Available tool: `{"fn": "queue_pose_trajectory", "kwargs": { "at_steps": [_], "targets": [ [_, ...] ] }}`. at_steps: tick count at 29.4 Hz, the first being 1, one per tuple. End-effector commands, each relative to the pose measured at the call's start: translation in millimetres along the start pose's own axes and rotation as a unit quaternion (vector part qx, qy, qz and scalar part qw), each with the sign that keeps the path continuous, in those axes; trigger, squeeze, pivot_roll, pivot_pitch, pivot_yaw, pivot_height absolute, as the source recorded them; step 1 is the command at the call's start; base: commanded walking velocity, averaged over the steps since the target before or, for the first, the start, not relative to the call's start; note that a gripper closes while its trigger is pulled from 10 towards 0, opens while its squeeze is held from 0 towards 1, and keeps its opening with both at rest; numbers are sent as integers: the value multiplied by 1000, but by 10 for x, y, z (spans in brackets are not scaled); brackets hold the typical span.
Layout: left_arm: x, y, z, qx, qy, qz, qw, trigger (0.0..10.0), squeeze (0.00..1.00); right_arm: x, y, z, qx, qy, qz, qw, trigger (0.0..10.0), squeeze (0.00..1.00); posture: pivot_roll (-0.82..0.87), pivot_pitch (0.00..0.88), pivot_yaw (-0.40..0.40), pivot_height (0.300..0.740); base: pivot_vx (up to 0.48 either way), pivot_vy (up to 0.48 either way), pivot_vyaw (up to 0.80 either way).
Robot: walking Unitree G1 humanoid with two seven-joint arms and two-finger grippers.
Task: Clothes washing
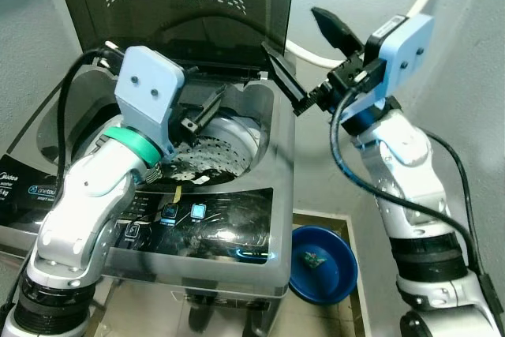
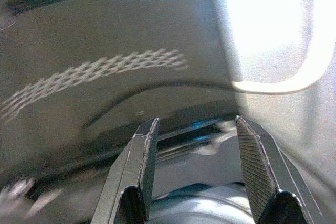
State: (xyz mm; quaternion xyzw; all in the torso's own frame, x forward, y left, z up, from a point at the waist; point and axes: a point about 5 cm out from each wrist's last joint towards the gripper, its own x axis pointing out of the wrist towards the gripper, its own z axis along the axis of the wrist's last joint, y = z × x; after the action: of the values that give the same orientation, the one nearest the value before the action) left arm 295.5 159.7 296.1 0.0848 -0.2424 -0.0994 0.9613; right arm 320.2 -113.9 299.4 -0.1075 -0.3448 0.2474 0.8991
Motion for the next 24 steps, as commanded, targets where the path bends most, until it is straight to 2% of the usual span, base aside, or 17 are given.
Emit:
{"fn": "queue_pose_trajectory", "kwargs": {
  "at_steps": [1,2,4,6,11,15,18,24],
  "targets": [
    [-40,144,-95,-3,13,57,998,10000,0,-97,8,-167,-6,39,-15,999,10000,0,110,45,-8,740,0,0,0],
    [-40,144,-95,-3,13,57,998,10000,0,-97,8,-167,-6,39,-15,999,10000,0,110,45,-8,740,0,0,0],
    [-53,292,-115,-9,8,106,994,10000,0,-204,-29,-419,48,83,-52,994,10000,0,111,14,-46,740,0,0,0],
    [-53,321,-120,-8,6,115,993,10000,0,-211,-45,-451,59,87,-61,993,10000,0,111,14,-46,740,0,0,0],
    [-47,459,-113,-7,-15,152,988,10000,0,-34,-153,-426,83,75,-78,991,10000,0,117,0,-74,740,0,0,0],
    [-49,459,-127,3,-17,156,988,10000,0,-1,-152,-425,90,70,-77,990,10000,0,126,0,-78,740,0,0,0],
    [-77,382,-201,27,-10,139,990,10000,0,-16,-114,-419,95,63,-99,989,10000,0,120,0,-71,740,0,0,0],
    [-96,239,-309,56,-14,117,991,10000,0,-27,-103,-427,54,59,-141,987,10000,0,103,0,-55,740,0,0,0]
  ]
}}
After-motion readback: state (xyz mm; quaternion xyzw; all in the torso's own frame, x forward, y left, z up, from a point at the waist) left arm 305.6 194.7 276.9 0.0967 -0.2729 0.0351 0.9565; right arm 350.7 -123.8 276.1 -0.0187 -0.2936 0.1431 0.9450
